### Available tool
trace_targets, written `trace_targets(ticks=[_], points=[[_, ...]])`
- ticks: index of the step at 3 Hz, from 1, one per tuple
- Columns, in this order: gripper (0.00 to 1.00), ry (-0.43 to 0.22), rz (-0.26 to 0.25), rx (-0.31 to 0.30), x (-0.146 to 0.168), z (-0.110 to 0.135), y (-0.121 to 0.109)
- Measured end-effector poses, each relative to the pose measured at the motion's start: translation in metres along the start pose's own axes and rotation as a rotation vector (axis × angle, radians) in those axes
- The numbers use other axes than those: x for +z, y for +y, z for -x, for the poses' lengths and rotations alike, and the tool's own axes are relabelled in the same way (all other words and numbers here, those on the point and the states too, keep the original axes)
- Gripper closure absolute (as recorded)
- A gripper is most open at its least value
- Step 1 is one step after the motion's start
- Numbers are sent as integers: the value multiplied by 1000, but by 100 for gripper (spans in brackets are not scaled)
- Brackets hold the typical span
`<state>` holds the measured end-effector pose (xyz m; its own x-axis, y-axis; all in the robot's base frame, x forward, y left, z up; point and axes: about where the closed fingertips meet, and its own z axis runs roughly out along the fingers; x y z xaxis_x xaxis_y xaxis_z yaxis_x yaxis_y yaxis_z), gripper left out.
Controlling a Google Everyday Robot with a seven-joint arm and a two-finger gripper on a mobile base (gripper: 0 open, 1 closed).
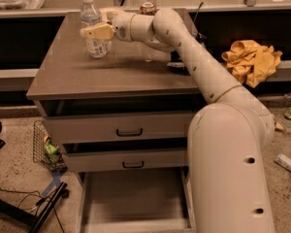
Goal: Place blue plastic bottle into bottom drawer
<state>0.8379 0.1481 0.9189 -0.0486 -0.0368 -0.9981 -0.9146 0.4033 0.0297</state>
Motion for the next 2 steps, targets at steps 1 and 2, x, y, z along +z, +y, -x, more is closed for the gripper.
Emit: trace_targets(ticks=[1, 2], points=[[39, -1, 4, 0, 3, 1, 2], [62, -1, 9, 1, 6, 0, 4]])
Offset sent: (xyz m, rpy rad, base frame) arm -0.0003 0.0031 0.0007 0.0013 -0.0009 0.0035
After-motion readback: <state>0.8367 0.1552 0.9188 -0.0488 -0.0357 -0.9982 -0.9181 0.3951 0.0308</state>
